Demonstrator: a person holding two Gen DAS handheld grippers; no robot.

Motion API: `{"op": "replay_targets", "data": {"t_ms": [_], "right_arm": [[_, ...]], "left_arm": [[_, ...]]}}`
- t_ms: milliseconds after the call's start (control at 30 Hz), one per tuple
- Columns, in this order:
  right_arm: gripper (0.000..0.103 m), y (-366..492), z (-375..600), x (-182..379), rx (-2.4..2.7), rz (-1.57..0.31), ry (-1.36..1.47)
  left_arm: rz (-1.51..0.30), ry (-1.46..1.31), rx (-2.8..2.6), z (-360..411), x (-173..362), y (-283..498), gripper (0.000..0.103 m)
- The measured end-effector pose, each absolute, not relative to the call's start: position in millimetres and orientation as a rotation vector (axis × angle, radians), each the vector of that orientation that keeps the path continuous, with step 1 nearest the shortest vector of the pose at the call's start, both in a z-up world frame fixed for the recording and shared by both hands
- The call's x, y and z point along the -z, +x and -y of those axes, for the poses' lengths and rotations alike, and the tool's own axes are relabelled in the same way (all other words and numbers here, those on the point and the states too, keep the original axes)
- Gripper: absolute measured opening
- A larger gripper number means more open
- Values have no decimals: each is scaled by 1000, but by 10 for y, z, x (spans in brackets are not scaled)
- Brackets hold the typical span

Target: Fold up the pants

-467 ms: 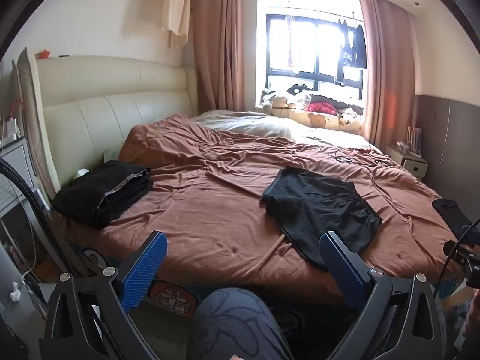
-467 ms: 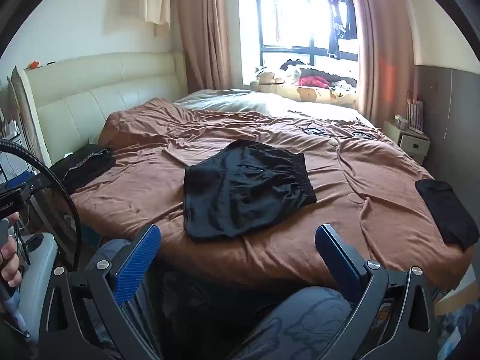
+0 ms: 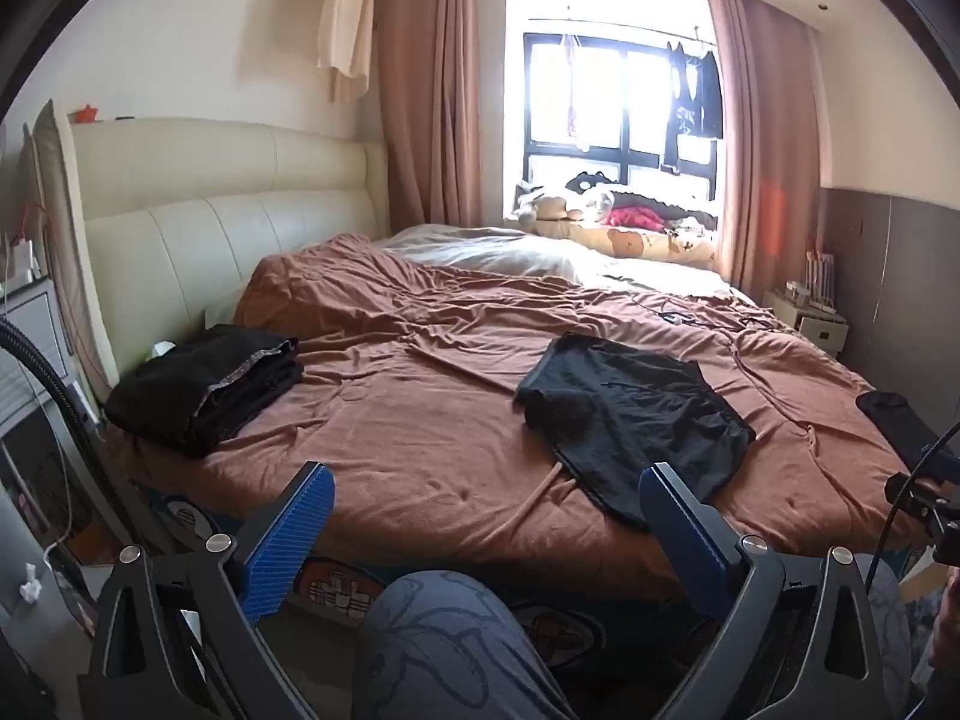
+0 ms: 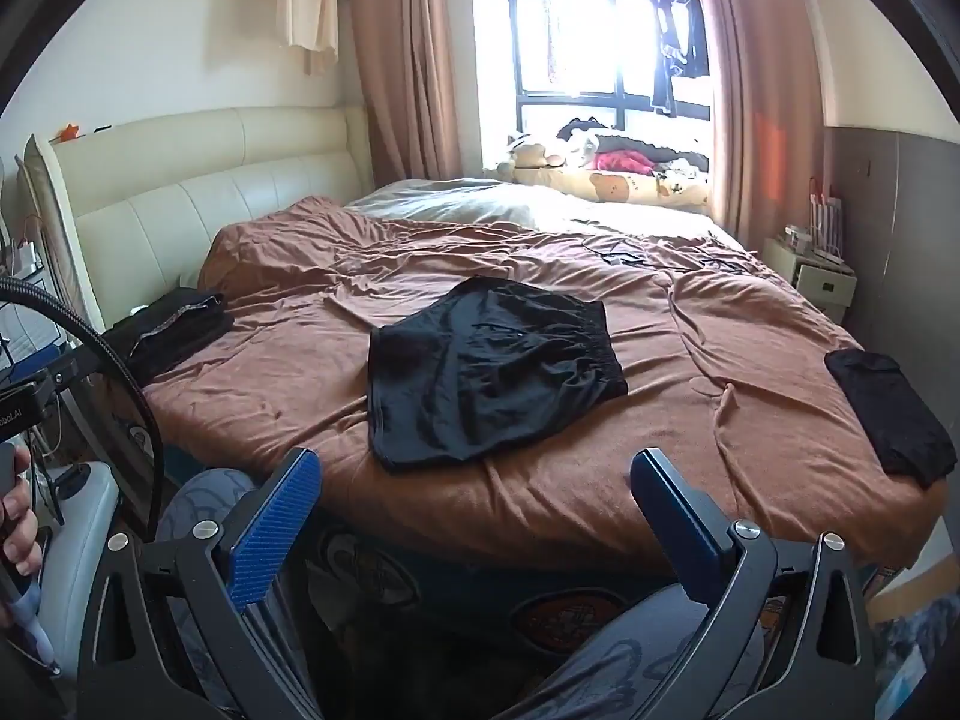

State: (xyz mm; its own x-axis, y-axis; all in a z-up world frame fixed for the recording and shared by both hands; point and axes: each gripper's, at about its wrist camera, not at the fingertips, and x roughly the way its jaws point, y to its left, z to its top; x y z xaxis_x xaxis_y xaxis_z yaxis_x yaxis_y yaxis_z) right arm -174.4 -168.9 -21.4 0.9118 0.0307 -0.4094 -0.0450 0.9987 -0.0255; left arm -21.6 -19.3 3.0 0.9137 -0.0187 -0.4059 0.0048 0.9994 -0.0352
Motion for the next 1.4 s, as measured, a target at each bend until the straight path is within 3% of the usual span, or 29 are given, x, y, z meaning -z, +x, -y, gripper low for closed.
{"op": "replay_targets", "data": {"t_ms": [1400], "right_arm": [[103,-1768,1662,168,-43,-416,-23]], "left_arm": [[-410,-34,38,66,36,-331,102]]}}
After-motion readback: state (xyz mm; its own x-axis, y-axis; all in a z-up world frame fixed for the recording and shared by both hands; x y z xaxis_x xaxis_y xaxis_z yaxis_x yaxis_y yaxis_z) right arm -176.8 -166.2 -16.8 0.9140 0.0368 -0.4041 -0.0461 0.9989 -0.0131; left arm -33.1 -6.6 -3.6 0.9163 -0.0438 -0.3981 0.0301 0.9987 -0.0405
